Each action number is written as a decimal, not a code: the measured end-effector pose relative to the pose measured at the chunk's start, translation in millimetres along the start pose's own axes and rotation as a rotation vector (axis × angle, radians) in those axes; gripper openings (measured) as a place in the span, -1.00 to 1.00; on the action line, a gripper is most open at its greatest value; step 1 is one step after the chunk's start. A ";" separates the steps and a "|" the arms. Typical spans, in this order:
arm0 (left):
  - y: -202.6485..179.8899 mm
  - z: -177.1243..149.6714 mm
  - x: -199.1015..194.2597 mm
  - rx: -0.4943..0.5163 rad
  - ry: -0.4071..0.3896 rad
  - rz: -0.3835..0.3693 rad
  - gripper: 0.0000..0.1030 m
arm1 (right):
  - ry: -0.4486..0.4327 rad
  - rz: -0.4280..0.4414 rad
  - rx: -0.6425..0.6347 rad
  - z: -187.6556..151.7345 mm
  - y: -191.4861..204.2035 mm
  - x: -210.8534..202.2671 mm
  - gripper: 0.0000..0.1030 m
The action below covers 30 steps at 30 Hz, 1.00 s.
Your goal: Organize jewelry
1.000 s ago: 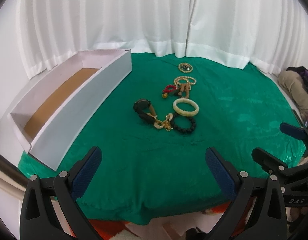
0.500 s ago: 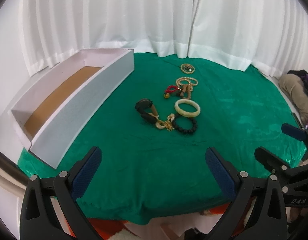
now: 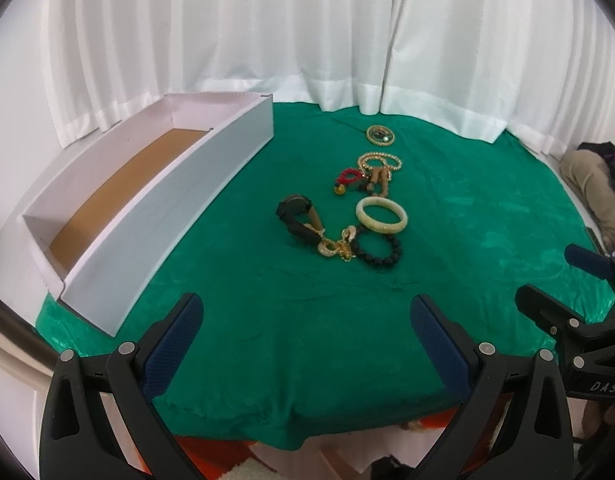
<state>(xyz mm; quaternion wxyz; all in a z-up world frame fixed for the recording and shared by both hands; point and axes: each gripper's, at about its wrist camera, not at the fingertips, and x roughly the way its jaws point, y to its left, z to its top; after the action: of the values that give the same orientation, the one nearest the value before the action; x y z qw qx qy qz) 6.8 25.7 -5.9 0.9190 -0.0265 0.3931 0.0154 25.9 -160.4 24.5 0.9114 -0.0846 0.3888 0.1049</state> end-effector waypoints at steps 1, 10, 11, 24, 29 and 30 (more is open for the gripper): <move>1.0 -0.1 1.5 0.000 0.001 0.001 0.99 | 0.000 0.000 -0.001 -0.1 -0.1 -0.5 0.99; 1.5 1.3 12.7 -0.002 0.025 0.002 0.99 | 0.023 0.007 0.004 2.3 0.1 7.3 0.99; 1.2 1.6 13.4 -0.002 0.026 0.000 0.99 | 0.025 0.008 0.006 2.7 -0.3 8.2 0.99; -4.4 -0.8 18.3 0.014 0.033 -0.022 0.99 | 0.042 0.012 0.005 2.2 0.0 13.9 0.99; -6.8 -0.9 16.3 0.016 0.032 -0.028 0.99 | 0.039 0.008 0.012 2.3 -1.3 14.1 0.99; -6.8 -0.8 16.2 0.018 0.030 -0.028 0.99 | 0.040 0.008 0.014 2.0 -1.7 14.0 0.99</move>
<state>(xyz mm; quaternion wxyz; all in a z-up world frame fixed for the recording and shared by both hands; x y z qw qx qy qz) 17.8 19.0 -18.0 0.9133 -0.0238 0.4067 -0.0014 37.1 -159.9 15.8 0.9035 -0.0786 0.4082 0.1041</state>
